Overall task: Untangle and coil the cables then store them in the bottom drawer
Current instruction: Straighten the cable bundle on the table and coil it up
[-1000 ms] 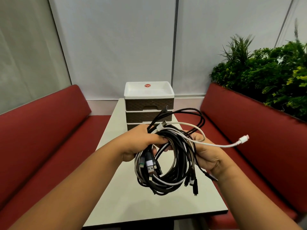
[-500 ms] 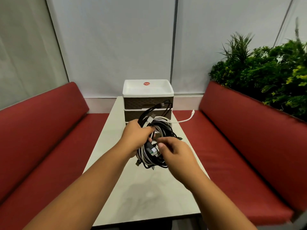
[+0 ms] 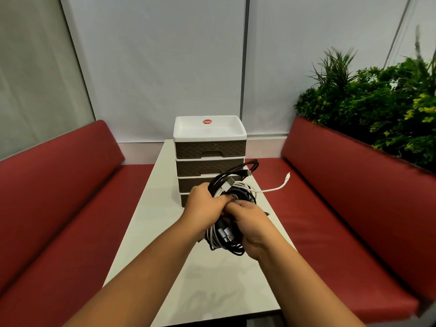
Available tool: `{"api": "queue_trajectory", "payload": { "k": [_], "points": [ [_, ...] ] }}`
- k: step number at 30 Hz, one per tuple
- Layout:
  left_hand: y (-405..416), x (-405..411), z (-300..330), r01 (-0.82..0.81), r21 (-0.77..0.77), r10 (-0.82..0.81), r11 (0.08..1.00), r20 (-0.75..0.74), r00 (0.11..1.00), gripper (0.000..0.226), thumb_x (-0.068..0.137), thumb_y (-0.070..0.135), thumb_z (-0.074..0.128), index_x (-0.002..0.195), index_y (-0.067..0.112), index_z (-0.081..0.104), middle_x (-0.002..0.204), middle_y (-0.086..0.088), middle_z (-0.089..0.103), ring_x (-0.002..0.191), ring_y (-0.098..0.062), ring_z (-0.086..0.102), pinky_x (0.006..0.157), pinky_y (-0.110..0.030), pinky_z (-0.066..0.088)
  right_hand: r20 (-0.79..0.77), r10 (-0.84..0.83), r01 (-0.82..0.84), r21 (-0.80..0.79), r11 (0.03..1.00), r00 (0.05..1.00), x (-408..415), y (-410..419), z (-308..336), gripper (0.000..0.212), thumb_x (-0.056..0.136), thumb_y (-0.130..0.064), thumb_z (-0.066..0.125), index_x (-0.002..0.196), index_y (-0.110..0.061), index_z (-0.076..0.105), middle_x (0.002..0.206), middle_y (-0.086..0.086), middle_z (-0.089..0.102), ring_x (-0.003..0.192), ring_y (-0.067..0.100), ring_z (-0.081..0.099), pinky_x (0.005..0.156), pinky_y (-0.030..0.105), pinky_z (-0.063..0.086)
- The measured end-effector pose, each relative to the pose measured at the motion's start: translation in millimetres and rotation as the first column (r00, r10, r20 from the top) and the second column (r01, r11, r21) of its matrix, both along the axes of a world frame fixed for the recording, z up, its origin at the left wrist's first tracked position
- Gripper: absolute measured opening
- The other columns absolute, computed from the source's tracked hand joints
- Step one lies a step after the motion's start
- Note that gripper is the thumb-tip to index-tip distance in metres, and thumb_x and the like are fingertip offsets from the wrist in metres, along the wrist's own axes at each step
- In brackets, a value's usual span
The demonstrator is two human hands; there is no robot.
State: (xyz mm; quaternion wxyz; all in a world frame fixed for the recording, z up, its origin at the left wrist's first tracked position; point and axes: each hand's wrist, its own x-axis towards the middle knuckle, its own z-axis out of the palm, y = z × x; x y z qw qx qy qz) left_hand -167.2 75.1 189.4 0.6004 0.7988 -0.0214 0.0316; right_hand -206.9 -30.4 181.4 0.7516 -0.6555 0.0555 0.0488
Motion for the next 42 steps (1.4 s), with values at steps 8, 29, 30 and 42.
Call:
{"api": "queue_trajectory", "payload": {
  "k": [8, 29, 30, 42],
  "points": [
    [10.0, 3.8, 6.2, 0.095, -0.109, -0.098, 0.99, -0.021, 0.995, 0.01, 0.089, 0.009, 0.065, 0.079, 0.012, 0.066, 0.055, 0.001, 0.061, 0.054, -0.015, 0.055, 0.056, -0.026, 0.049, 0.138, -0.034, 0.036, -0.016, 0.999, 0.99, -2.5, 4.4, -0.8, 0.029, 0.098, -0.013, 0.054, 0.072, -0.013, 0.067, 0.072, 0.007, 0.069, 0.07, 0.02, 0.065, 0.074, 0.037, 0.054],
    [45.5, 21.3, 34.4, -0.056, -0.207, 0.082, 0.977, 0.116, 0.99, 0.006, 0.092, 0.014, 0.064, 0.088, 0.01, 0.063, 0.056, -0.006, 0.05, 0.051, -0.017, 0.05, 0.049, -0.025, 0.044, 0.378, 0.312, -0.09, -0.502, 0.86, 0.872, -87.1, -46.6, -4.9, 0.02, 0.091, -0.042, 0.042, 0.082, -0.027, 0.053, 0.06, -0.011, 0.045, 0.057, 0.006, 0.041, 0.055, 0.018, 0.037],
    [46.4, 21.5, 36.0, -0.056, -0.231, 0.086, 0.971, 0.122, 0.989, 0.004, 0.092, 0.013, 0.063, 0.089, 0.011, 0.063, 0.055, -0.006, 0.049, 0.051, -0.017, 0.049, 0.049, -0.025, 0.044, 0.345, 0.316, -0.121, -0.484, 0.866, 0.884, -87.2, -48.7, -13.2, 0.02, 0.092, -0.041, 0.042, 0.081, -0.028, 0.051, 0.06, -0.011, 0.045, 0.057, 0.009, 0.043, 0.055, 0.02, 0.038],
    [32.1, 11.6, 27.3, -0.001, 0.197, -0.03, 0.98, 0.151, 0.988, 0.012, 0.084, 0.021, 0.071, 0.086, 0.015, 0.061, 0.062, -0.001, 0.059, 0.051, -0.014, 0.057, 0.053, -0.025, 0.043, 0.346, 0.237, 0.235, -0.887, 0.397, 0.908, -71.2, -77.5, 2.5, 0.074, 0.074, -0.077, 0.031, 0.128, -0.032, 0.053, 0.119, -0.022, 0.057, 0.106, -0.003, 0.056, 0.093, 0.026, 0.047]
  ]
}}
